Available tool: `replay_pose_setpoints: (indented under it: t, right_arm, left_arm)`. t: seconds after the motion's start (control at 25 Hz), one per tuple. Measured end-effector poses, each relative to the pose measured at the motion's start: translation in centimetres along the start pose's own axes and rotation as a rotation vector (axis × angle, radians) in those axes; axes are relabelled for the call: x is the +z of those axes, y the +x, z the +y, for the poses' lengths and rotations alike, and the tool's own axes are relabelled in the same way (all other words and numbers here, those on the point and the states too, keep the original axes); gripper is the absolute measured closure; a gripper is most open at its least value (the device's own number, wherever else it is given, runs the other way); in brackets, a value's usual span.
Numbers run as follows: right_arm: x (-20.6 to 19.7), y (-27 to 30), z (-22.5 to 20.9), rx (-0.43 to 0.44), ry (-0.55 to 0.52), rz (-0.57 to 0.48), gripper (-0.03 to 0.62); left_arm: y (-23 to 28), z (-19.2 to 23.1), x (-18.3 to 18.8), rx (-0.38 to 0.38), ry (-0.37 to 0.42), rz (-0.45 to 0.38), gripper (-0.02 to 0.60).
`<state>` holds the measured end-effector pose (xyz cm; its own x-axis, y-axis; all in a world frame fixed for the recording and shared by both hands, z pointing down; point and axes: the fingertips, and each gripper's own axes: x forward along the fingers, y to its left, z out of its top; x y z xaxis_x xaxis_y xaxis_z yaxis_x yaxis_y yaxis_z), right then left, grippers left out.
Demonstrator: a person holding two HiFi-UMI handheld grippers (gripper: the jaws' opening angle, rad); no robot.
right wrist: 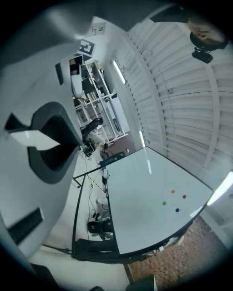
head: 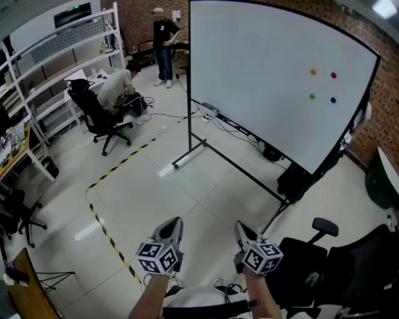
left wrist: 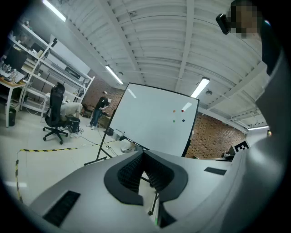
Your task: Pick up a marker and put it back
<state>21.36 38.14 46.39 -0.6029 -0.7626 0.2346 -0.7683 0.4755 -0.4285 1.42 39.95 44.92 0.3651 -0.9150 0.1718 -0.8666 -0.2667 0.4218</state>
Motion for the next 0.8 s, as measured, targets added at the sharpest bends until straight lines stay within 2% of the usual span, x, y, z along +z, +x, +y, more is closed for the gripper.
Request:
replay_pose_setpoints:
  t: [0.32,0.48,0.64,0.8]
  right_arm:
    - [-0.3,-2.7,-5.1,0.012,0.051,0.000,0.585]
    - [-1.0,-3.7,-8.1,0.012,0.067,0.021,0.585]
    - [-1.6,-3.2,-10.0,0.003,0.090,0.029,0.585]
    - [-1.0,-1.2,-11.5,-0.019,0.098,0.018,0.585]
  left_arm:
    - [2.1,-4.5,-3.0,0.006,0.000,0.031,0.588]
    - [2.7,-6.1,-4.5,0.033,-0.003,0.038,0.588]
    - [3.2,-6.0,-5.1,0.052,0.006,0.063,0.588]
    - [6.2,-4.0,-4.5,0.049,0.000,0.068,0.588]
